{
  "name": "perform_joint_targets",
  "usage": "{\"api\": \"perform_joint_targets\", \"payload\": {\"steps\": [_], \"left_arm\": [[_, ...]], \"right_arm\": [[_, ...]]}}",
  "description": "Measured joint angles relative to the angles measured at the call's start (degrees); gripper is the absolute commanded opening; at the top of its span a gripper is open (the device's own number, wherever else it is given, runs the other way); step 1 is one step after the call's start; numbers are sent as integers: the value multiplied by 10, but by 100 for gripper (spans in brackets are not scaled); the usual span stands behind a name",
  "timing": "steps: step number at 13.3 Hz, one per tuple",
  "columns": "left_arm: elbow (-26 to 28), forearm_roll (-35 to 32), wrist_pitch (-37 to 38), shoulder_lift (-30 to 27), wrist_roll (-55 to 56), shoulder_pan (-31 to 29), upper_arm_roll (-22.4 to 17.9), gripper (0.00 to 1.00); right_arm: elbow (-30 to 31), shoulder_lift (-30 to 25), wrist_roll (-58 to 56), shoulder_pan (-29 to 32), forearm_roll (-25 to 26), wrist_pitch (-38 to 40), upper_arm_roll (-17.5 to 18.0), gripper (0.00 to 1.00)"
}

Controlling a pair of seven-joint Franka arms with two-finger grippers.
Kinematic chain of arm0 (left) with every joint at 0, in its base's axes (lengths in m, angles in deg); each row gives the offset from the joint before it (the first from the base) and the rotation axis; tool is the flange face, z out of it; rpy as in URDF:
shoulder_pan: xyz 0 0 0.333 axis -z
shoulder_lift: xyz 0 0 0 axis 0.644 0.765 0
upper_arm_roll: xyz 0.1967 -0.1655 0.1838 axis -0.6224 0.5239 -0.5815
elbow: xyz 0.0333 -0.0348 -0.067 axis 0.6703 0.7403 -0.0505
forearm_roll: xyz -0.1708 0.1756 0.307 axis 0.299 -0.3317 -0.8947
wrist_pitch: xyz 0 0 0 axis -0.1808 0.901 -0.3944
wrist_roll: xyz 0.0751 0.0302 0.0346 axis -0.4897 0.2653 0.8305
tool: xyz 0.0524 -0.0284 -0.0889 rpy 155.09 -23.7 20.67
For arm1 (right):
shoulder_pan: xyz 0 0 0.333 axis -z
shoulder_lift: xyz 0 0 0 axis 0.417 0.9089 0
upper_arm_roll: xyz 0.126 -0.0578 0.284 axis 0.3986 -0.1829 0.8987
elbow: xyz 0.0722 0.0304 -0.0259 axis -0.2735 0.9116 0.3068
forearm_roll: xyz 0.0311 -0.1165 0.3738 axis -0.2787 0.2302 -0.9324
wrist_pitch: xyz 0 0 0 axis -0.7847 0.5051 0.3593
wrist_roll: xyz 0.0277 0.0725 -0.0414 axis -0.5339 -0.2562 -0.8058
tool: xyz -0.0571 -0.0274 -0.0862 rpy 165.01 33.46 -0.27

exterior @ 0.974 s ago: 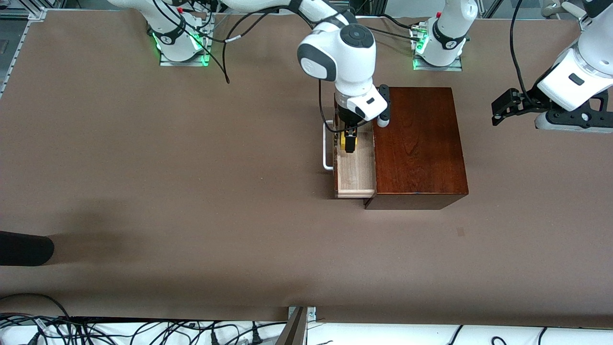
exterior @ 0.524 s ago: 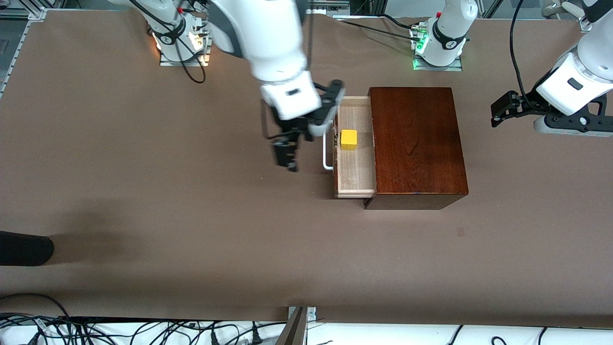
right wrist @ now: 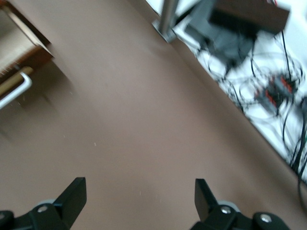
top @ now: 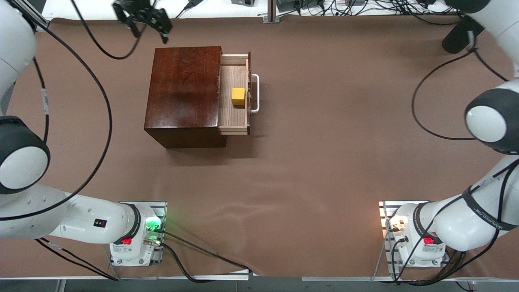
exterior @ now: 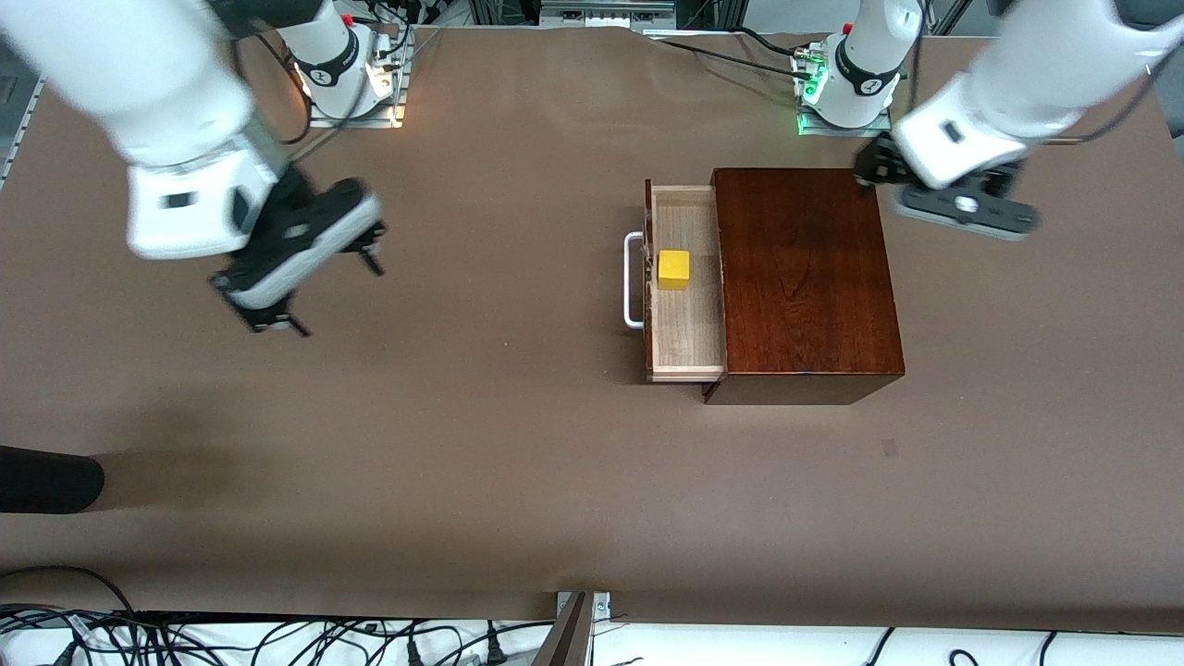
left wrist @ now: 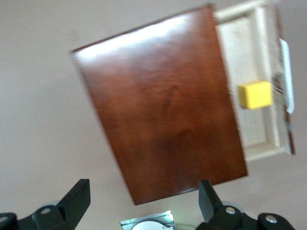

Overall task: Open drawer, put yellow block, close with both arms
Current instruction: 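Withdraw the right gripper while the left gripper reaches the drawer handle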

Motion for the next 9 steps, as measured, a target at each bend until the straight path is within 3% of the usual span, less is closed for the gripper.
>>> {"api": "perform_joint_targets", "payload": {"steps": [3, 5, 9], "left_arm": [[-1, 0, -11, 37, 1, 117, 3, 100], [-2, 0, -62, 72, -4, 186, 3, 100], [-4, -4, -174, 147, -167, 256, 2, 100]], "right_arm": [[118, -78, 40, 61, -6, 0, -1, 100], [188, -123, 74, 88, -6, -2, -1, 100], [298, -166, 100, 140, -6, -33, -1, 100]]}}
